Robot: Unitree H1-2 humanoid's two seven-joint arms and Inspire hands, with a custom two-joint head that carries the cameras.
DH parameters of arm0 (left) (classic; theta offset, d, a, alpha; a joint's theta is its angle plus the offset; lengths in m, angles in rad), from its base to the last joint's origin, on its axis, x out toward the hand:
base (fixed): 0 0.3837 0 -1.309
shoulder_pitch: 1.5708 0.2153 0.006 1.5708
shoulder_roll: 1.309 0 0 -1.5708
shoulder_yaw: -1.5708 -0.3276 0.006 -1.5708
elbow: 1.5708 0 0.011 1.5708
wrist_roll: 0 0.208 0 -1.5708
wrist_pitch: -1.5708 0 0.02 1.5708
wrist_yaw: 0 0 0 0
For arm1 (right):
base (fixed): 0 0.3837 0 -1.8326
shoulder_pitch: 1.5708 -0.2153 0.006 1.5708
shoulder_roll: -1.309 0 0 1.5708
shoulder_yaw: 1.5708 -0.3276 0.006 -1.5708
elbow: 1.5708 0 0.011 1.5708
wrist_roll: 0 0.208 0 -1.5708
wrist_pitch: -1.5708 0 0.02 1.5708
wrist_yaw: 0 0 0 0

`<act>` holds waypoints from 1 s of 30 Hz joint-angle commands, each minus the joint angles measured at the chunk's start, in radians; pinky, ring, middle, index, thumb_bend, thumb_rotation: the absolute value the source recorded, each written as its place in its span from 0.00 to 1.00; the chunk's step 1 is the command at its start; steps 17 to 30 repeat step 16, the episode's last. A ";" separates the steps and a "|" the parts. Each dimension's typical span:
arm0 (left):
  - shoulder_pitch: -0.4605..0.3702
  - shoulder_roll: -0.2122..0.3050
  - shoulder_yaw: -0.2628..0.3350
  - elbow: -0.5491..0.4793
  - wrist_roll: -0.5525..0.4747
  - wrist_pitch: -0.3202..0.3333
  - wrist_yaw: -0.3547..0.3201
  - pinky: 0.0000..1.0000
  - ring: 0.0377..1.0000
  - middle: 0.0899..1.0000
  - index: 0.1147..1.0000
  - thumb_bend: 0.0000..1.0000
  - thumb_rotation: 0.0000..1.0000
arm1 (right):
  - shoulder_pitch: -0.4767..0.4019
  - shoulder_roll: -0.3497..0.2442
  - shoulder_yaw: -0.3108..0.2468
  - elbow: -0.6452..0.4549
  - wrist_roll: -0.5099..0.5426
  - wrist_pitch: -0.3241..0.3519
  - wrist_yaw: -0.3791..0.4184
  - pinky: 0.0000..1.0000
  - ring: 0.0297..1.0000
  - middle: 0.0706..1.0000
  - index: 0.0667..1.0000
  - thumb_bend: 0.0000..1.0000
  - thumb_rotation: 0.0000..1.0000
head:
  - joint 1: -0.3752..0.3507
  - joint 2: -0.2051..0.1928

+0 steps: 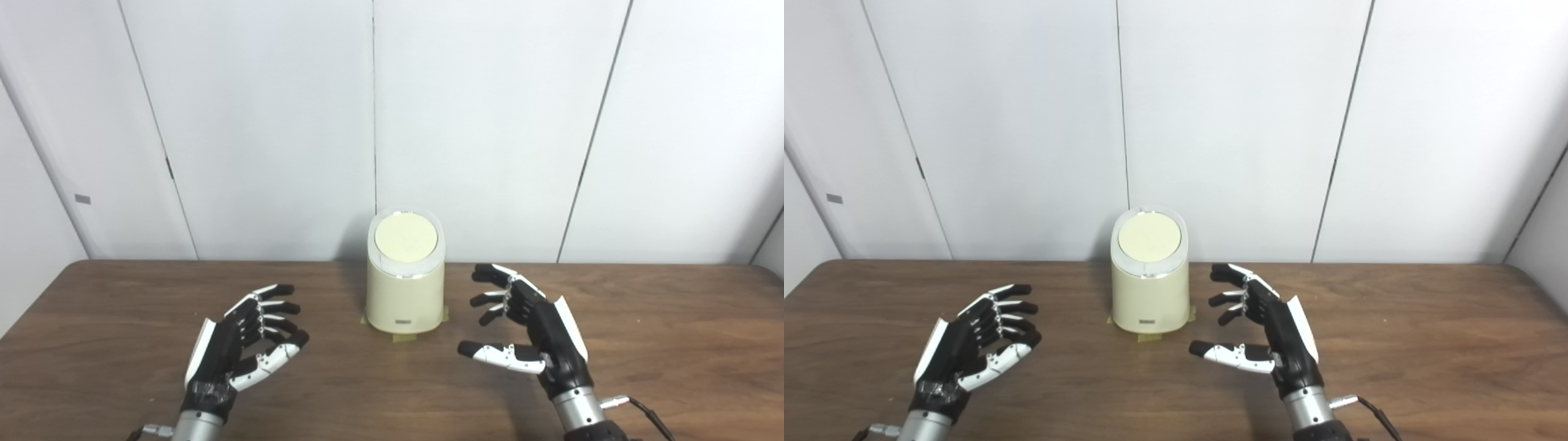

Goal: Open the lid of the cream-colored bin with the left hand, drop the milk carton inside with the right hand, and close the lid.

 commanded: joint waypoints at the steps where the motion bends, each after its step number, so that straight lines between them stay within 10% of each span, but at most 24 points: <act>1: -0.016 -0.003 0.005 -0.012 -0.029 -0.041 0.009 0.45 0.56 0.63 0.72 0.67 0.28 | -0.027 -0.006 -0.005 -0.042 0.012 -0.016 0.006 0.46 0.61 0.74 0.74 0.68 0.18 | -0.001 0.002; 30: 0.005 0.002 0.002 -0.025 -0.054 -0.027 -0.002 0.50 0.61 0.67 0.72 0.67 0.30 | 0.013 -0.018 -0.008 -0.081 -0.004 0.028 0.003 0.47 0.62 0.77 0.77 0.66 0.16 | -0.006 0.017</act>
